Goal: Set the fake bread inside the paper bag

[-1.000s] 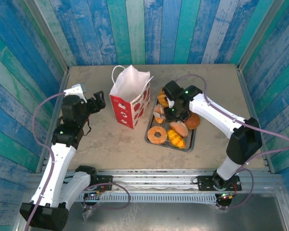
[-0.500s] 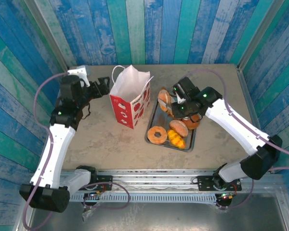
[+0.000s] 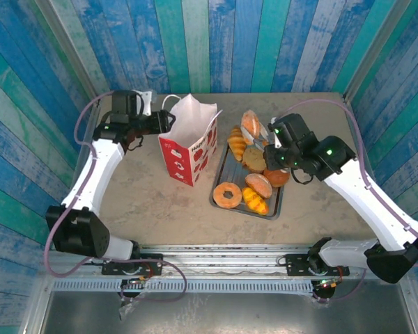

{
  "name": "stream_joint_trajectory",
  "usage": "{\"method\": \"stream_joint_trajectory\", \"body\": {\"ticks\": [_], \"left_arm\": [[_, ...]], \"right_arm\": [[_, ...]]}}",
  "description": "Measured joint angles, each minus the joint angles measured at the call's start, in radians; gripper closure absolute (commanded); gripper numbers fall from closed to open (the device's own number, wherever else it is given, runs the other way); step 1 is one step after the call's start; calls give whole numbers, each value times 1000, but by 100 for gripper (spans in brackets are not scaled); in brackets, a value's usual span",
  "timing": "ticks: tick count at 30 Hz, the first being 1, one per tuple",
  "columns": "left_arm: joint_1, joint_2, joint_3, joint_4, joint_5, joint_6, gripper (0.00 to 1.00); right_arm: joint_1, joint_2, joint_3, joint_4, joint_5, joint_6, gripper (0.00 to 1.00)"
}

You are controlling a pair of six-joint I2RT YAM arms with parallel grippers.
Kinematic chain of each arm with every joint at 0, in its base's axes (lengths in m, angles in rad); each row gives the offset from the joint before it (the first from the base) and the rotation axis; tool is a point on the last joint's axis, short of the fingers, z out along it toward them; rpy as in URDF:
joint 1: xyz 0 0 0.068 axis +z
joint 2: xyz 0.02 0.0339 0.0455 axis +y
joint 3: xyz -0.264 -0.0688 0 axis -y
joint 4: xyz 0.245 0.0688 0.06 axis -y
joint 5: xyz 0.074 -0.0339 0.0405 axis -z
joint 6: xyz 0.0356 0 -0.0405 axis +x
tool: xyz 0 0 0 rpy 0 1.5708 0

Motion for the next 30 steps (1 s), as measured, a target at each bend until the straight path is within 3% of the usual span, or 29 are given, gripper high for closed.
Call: {"method": "stream_joint_trajectory", "body": {"ticks": [6, 11, 25, 30], "left_arm": [[0, 25, 3, 2, 32, -6, 61], [0, 25, 3, 16, 43, -17, 75], [1, 7, -84, 111, 46, -134, 99], [2, -67, -151, 146, 17, -199, 100]], "right_arm": [[0, -32, 0, 0, 31, -4, 65], [0, -42, 0, 0, 41, -11, 65], [0, -68, 43, 4, 60, -31, 66], [0, -76, 100, 28, 58, -48, 66]]}}
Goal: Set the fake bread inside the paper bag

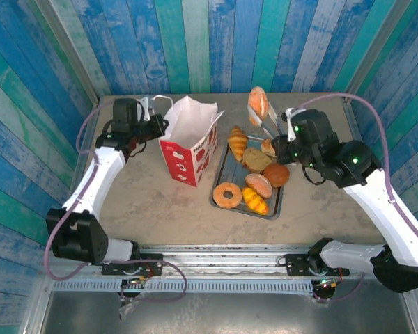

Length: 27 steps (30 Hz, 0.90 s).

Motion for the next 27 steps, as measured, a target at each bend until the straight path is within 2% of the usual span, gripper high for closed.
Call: {"method": "stream_joint_trajectory", "body": {"ticks": [6, 13, 27], "left_arm": [[0, -85, -72, 45, -48, -79, 100], [0, -146, -114, 66, -109, -145, 100], [0, -156, -116, 34, -238, -190, 100]], "right_arm": [[0, 12, 86, 53, -35, -23, 66], [21, 120, 237, 145, -103, -59, 67], [233, 381, 415, 267, -96, -147, 66]]}}
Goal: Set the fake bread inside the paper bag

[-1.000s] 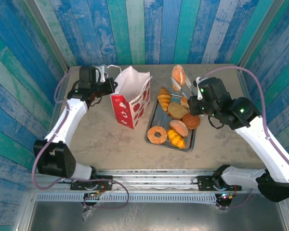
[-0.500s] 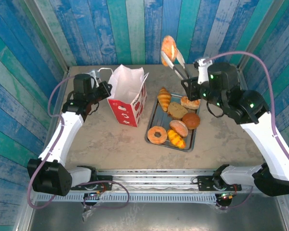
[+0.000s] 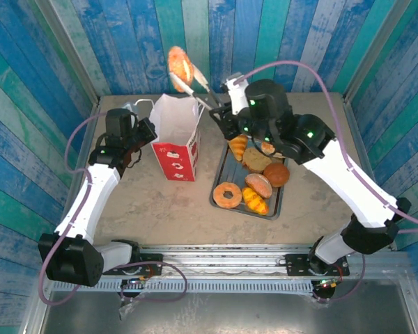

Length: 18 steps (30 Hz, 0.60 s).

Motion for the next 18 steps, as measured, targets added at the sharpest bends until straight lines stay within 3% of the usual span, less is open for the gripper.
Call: {"method": "stream_joint_trajectory", "body": {"ticks": [9, 18], "left_arm": [[0, -2, -3, -7, -30, -6, 100], [0, -14, -7, -6, -41, -7, 100]], "right_arm": [[34, 107, 2, -2, 2, 11, 66], [35, 117, -22, -60, 2, 27, 66]]}}
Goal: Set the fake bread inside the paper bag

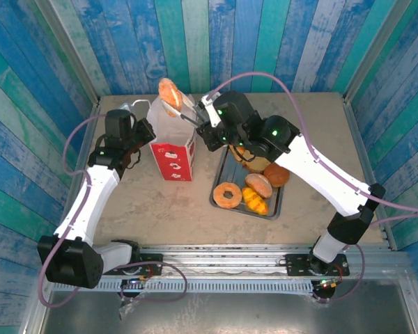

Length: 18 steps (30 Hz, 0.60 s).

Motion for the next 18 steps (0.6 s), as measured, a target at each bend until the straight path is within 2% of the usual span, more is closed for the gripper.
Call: {"method": "stream_joint_trajectory", "body": {"ticks": [10, 18], "left_arm": [[0, 0, -13, 1, 0, -3, 100], [0, 0, -14, 1, 0, -3, 100]], "right_arm": [[0, 51, -1, -84, -9, -1, 64], [0, 89, 3, -126, -8, -8, 52]]}}
